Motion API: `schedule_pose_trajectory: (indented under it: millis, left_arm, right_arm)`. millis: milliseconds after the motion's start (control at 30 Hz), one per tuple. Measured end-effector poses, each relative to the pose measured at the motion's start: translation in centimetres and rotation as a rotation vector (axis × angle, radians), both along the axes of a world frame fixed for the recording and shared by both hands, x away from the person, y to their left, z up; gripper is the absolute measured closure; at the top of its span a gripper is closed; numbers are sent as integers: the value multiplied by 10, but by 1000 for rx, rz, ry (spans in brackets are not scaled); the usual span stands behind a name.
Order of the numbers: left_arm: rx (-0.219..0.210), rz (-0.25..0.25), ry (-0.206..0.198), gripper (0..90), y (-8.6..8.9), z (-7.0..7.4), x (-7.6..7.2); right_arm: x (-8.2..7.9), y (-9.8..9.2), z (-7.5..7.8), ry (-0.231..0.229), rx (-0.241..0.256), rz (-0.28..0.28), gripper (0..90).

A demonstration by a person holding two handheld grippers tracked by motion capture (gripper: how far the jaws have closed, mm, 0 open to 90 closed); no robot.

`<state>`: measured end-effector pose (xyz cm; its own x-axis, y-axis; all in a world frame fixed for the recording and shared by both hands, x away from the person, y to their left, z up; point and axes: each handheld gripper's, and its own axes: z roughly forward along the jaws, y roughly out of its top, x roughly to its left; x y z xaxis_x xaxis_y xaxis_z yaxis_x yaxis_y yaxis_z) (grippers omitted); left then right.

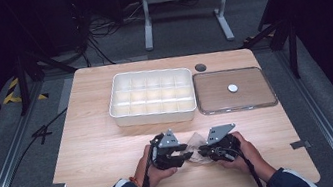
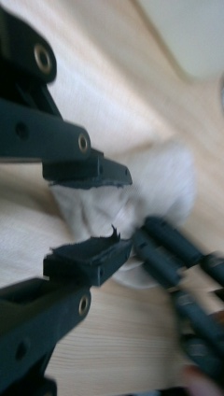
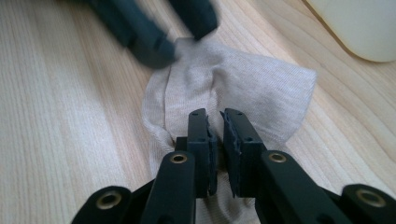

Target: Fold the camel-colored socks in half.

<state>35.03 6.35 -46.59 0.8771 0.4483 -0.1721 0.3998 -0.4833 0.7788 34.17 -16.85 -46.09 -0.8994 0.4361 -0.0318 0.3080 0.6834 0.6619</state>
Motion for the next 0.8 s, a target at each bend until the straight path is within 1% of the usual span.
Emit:
schedule_pose_trajectory:
  millis: [67, 100, 133, 167, 200, 233, 333, 367, 400, 433, 467, 567, 633, 733, 800]
  left_arm:
    - [19, 46, 14, 548, 2, -2, 5]
    - [25, 49, 24, 522, 2, -4, 8]
    - [35, 45, 40, 527, 0, -7, 9]
    - [35, 45, 40, 525, 0, -7, 9]
    - [59, 40, 32, 525, -2, -9, 10]
    - [89, 38, 39, 529, -5, -12, 9]
    - [80, 31, 44, 578, -6, -14, 8]
    - [83, 22, 48, 578, -5, -14, 8]
    - [83, 20, 54, 612, -6, -14, 7]
    - [83, 20, 54, 617, -6, -14, 7]
    - [81, 18, 54, 637, -6, -15, 6]
    - [72, 6, 64, 662, -6, -15, 6]
    - [78, -7, 63, 701, -7, -15, 5]
    - [72, -5, 61, 752, -8, -14, 3]
    - [75, -16, 42, 777, -8, -14, 2]
  right_arm:
    - [-1, 0, -1, -18, -8, 11, 815]
    - [-1, 1, 0, -24, -11, 12, 815]
    - [-1, 1, 0, -24, -12, 14, 815]
    - [-1, 1, 0, -24, -12, 14, 815]
    - [-1, 1, -1, -22, -8, 18, 815]
    - [-1, 0, -1, -30, -9, 20, 815]
    - [-2, 0, -1, -31, -8, 19, 812]
    - [-2, 0, -1, -38, -13, 23, 807]
    - [-3, -1, 1, -38, -17, 18, 779]
    - [-3, -2, 1, -40, -23, 9, 768]
    - [-5, -4, 2, -33, -23, 5, 766]
    - [-6, -5, 2, -36, -29, -6, 758]
    - [-7, -6, 3, -27, -27, -20, 756]
    - [-6, -5, 2, -34, -37, -23, 757]
    - [-7, -4, 2, -39, -43, -26, 759]
